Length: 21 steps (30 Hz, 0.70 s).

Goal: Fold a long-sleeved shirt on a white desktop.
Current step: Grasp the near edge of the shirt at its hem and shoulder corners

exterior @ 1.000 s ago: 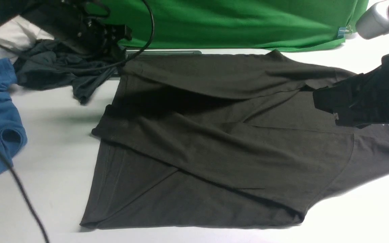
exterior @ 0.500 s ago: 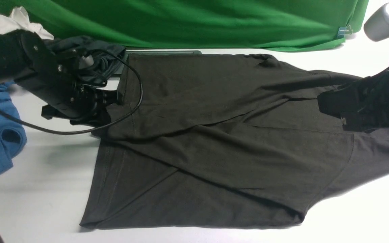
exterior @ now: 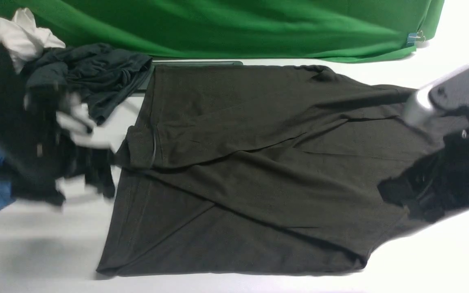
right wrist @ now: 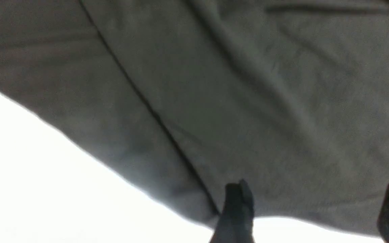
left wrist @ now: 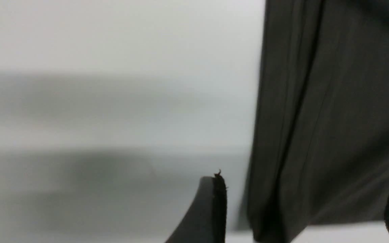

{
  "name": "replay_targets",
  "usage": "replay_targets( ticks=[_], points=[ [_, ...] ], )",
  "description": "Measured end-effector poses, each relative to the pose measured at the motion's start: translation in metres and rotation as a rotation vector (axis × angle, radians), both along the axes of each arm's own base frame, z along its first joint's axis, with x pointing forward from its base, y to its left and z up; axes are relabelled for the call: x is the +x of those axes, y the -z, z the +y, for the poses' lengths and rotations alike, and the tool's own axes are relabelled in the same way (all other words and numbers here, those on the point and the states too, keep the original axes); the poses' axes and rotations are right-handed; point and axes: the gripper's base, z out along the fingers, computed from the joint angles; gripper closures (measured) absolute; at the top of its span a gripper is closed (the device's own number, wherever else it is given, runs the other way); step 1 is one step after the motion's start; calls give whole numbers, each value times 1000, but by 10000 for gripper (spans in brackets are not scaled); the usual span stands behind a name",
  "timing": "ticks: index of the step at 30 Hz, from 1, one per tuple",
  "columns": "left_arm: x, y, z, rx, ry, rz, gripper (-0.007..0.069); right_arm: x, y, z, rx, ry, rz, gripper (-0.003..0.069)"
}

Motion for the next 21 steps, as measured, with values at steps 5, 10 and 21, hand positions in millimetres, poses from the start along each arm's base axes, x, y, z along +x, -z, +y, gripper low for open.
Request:
replay_targets(
  ticks=[5, 10, 21],
  points=[
    [-37, 46, -10, -118, 21, 34, -43, -5, 14, -2, -21, 0, 43, 148],
    [-41, 57, -16, -177, 48, -16, -43, -6, 24, -3, -63, -50, 53, 148],
    [-32, 71, -15, -181, 27, 6, 160, -5, 93, 12, -415, -699, 82, 148]
  ],
)
